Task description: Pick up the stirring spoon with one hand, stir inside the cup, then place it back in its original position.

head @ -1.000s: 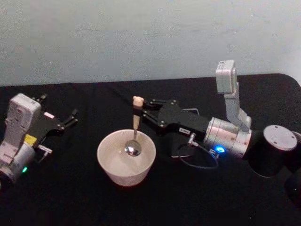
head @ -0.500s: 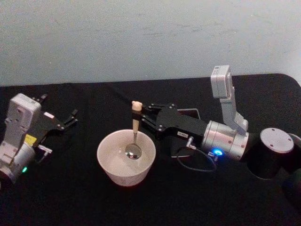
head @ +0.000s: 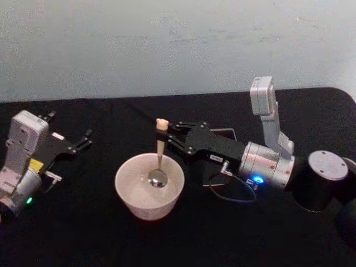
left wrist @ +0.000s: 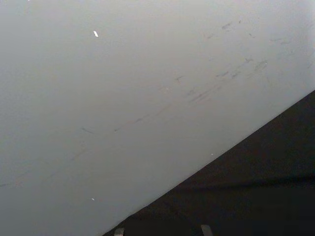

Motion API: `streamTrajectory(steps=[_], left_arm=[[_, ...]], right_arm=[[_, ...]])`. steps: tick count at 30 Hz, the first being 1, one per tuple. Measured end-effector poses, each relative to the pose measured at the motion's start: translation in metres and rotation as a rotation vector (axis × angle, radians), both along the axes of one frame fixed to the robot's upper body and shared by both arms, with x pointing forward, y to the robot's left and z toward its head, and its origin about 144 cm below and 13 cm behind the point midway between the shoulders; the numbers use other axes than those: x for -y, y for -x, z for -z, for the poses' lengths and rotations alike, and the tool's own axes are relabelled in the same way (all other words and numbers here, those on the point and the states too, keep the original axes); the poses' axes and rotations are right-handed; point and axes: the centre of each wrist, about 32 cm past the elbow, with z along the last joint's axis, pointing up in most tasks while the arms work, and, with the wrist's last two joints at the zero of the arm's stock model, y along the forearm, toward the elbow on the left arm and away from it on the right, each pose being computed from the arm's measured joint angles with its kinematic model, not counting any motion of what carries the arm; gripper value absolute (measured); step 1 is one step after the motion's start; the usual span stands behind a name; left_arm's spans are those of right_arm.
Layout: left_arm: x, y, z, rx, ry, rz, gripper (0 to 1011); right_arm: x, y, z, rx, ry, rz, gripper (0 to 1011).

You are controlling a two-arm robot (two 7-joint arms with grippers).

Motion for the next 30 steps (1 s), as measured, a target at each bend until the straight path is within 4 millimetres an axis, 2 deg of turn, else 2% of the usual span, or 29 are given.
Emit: streamTrajectory(steps=[14, 30], left_arm=[[0.0, 0.0, 0.0, 0.0, 0.0, 0.0, 1001], [0.0, 0.0, 0.0, 0.0, 0.0, 0.0, 1001]], right_arm=[[-0.002, 0.001, 0.001, -0.003, -0.001, 0.0, 205], [-0.025, 0.001, 0.007, -0.022, 0.017, -0.085, 205]])
